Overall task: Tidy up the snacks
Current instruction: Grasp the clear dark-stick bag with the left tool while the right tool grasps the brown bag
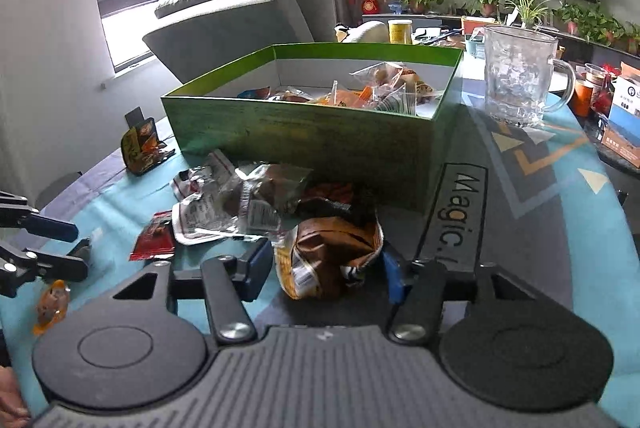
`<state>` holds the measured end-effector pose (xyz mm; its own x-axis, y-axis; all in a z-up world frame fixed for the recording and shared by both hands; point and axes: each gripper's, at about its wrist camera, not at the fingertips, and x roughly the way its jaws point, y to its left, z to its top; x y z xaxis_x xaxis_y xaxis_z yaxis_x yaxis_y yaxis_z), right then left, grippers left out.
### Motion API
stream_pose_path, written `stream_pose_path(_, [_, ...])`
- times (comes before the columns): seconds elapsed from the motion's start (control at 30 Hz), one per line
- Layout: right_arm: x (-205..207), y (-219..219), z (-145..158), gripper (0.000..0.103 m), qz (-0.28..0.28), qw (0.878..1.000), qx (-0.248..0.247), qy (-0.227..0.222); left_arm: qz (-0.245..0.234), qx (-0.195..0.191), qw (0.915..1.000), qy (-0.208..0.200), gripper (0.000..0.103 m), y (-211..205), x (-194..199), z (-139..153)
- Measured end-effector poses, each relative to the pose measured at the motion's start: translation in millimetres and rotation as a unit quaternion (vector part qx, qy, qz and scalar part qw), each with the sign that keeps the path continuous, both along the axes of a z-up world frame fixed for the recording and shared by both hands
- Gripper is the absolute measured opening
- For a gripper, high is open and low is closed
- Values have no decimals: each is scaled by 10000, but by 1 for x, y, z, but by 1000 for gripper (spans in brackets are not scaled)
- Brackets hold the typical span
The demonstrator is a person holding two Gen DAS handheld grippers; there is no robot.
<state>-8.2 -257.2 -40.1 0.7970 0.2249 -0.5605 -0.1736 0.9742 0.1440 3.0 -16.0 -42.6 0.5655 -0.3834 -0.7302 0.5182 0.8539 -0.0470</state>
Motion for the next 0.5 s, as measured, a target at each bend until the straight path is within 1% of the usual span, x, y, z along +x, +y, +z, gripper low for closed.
stream_pose_path(0.03, [-2, 0, 1, 58, -12, 10000, 5, -23, -54, 14, 10000, -10, 57, -1, -1, -1])
stream_pose_path(0.07, [-4, 0, 2, 58, -18, 10000, 12, -41, -95, 32, 9999, -23, 50, -2, -2, -3])
stream_pose_path(0.1, [-5, 0, 3, 56, -15, 10000, 21, -46, -117, 47, 9999, -44, 41, -2, -3, -4])
stream_pose_path(0.17, [-7, 1, 5, 53, -19, 10000, 14, -59, -128, 87, 9998, -136, 28, -1, -4, -3])
stream_pose_path(0.27, [-10, 2, 8, 49, -29, 9999, -57, -89, -113, -93, 9998, -148, 28, 4, -4, 2])
stream_pose_path(0.33, [-12, 2, 9, 47, -16, 9999, -52, -93, -107, -106, 9995, -269, 28, 4, -5, 6])
stream_pose_path(0.5, [-14, 2, 10, 46, -48, 9999, -35, -97, -93, -185, 9984, -522, 28, 2, 1, 20])
